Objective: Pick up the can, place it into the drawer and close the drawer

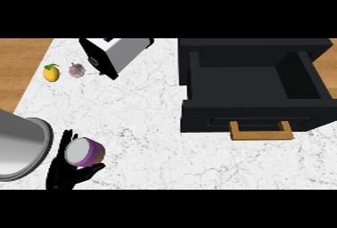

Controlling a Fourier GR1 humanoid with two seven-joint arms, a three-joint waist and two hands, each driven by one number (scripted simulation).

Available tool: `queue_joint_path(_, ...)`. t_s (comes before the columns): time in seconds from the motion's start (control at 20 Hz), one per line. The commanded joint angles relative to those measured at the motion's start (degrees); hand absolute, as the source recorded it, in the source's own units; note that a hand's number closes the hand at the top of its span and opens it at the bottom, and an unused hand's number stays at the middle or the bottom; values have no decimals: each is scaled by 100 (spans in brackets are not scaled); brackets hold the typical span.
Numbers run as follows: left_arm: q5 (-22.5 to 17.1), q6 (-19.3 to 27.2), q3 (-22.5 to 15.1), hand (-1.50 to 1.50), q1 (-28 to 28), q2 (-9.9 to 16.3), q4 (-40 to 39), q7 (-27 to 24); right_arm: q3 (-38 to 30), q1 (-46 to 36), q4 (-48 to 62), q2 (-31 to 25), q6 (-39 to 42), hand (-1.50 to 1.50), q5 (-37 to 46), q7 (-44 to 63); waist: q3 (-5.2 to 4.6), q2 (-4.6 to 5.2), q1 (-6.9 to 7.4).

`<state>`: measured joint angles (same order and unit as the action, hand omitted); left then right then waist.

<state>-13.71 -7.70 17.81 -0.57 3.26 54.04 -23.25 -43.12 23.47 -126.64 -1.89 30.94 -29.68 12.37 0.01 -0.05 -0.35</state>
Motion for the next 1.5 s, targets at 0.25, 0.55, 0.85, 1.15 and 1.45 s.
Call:
queue_joint_path(0.25, -420, -390, -112, 150, -439, 19, -176, 358, -176, 70, -6, -8, 258, -150, -342, 177, -1, -1, 4)
queue_joint_path(0.55, -529, -874, -206, 150, -613, 214, -42, 212, -179, 216, -466, 104, 114, -150, -635, 512, -3, -1, -12)
queue_joint_path(0.85, -615, -634, -489, 150, -532, 3, 979, 598, 210, 156, -504, 186, -210, -150, -174, 305, 0, -3, 12)
queue_joint_path(1.15, -611, 432, -1058, 150, -1430, -318, 533, 562, 238, 561, -288, 187, -153, -150, -252, -142, 1, -5, -37)
queue_joint_path(1.45, -522, 710, -1039, 150, -1780, -280, 1376, 1152, 112, 597, -625, 188, -125, -150, -524, 101, 0, -10, -20)
